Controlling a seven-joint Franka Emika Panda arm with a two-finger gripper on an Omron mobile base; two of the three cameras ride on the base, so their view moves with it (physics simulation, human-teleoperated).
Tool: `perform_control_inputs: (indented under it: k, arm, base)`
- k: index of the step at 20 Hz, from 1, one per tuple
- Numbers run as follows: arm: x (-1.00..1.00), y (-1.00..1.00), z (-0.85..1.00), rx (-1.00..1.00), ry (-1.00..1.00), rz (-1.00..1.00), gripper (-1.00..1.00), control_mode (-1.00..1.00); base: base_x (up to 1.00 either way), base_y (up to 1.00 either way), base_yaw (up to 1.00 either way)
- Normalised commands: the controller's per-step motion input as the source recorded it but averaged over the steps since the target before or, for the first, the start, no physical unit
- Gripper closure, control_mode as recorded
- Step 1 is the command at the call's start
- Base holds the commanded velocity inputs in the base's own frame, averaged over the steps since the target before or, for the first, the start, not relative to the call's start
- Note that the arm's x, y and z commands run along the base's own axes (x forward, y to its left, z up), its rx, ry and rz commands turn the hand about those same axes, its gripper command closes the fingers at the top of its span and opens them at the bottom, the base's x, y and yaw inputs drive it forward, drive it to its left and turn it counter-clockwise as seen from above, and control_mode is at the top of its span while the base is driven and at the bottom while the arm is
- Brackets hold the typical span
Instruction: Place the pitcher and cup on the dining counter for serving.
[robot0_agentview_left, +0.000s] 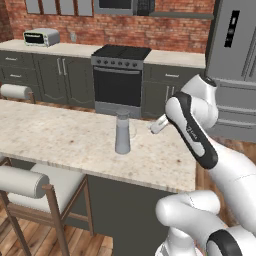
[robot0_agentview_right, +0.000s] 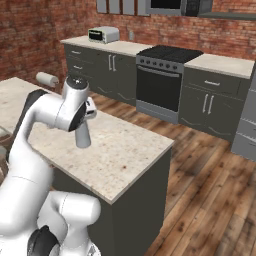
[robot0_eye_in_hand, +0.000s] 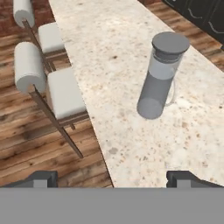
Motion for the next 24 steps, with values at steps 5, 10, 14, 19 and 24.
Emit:
perform_control_inputs:
  k: [5, 10, 14, 19, 24]
  arm:
    - [-1.0, -0.32, 0.52, 0.0, 0.09, -0.27, -1.0, -1.0]
    - [-0.95, -0.23, 0.27, 0.0, -0.02, -0.28, -1.0, -1.0]
    - [-0.75, -0.02, 0.33, 0.0, -0.14, -0.19, -1.0, -1.0]
    - [-0.15, 0.0, 0.03, 0.0, -0.05, -0.01, -1.0, -1.0]
    - [-0.04, 0.0, 0.0, 0.0, 0.0, 0.0, -1.0, 1.0]
  base:
    - [0.0, 0.0, 0.0]
    - [0.0, 0.0, 0.0]
    - [0.0, 0.0, 0.0]
    - [0.0, 0.0, 0.0]
    - [-0.19, 0.0, -0.01]
